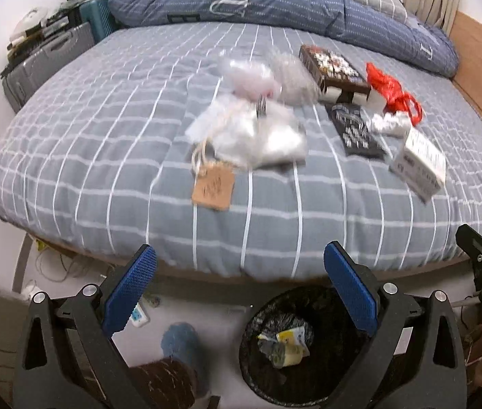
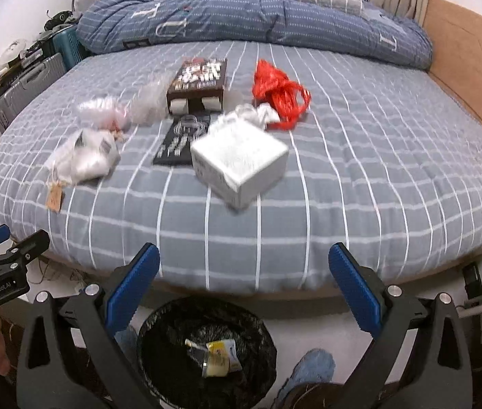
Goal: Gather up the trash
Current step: 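Move both tools back over the bed toward the remaining trash, then grasp the white plastic bag with the left tool while the right tool grasps the white box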
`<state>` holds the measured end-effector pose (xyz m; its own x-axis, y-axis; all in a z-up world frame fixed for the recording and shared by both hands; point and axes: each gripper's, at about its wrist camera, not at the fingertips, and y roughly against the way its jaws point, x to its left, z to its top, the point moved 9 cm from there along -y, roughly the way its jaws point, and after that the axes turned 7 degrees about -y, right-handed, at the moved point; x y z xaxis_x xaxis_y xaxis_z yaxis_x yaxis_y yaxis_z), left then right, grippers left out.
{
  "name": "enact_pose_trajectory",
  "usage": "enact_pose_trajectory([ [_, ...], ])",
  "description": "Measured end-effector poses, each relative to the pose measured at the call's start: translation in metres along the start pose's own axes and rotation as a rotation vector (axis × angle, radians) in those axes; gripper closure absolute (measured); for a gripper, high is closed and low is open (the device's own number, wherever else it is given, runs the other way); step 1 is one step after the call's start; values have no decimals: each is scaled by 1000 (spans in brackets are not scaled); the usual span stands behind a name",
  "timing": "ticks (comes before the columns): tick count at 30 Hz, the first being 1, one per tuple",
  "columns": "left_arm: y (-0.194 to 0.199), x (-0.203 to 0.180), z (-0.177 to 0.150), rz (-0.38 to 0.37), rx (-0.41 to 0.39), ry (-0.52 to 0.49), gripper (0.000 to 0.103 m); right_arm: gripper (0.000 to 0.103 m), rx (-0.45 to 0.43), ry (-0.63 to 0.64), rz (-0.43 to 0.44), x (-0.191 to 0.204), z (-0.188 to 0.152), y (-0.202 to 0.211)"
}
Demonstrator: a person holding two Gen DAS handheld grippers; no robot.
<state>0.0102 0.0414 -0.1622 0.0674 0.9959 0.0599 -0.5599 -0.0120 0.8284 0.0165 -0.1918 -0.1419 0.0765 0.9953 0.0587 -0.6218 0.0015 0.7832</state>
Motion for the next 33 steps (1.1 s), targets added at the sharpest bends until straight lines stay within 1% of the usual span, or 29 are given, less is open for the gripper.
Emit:
enact_pose_trajectory([
  [7, -6, -2, 32, -2, -23, -5, 6, 8, -20, -14, 6, 5, 30, -13],
  [14, -29, -4, 52, -8, -14, -3, 6, 8, -9, -20, -1, 7, 51, -42],
  [17, -43, -5, 61, -17, -5, 8, 6, 8, 3, -25, 1, 9, 55, -56],
  [26, -76, -16, 84, -31, 7, -5, 6, 8, 35, -47, 9, 16, 57, -89],
  [33, -93, -22, 86, -30, 20, -15, 6, 8, 49, -53, 0, 17, 55, -108],
])
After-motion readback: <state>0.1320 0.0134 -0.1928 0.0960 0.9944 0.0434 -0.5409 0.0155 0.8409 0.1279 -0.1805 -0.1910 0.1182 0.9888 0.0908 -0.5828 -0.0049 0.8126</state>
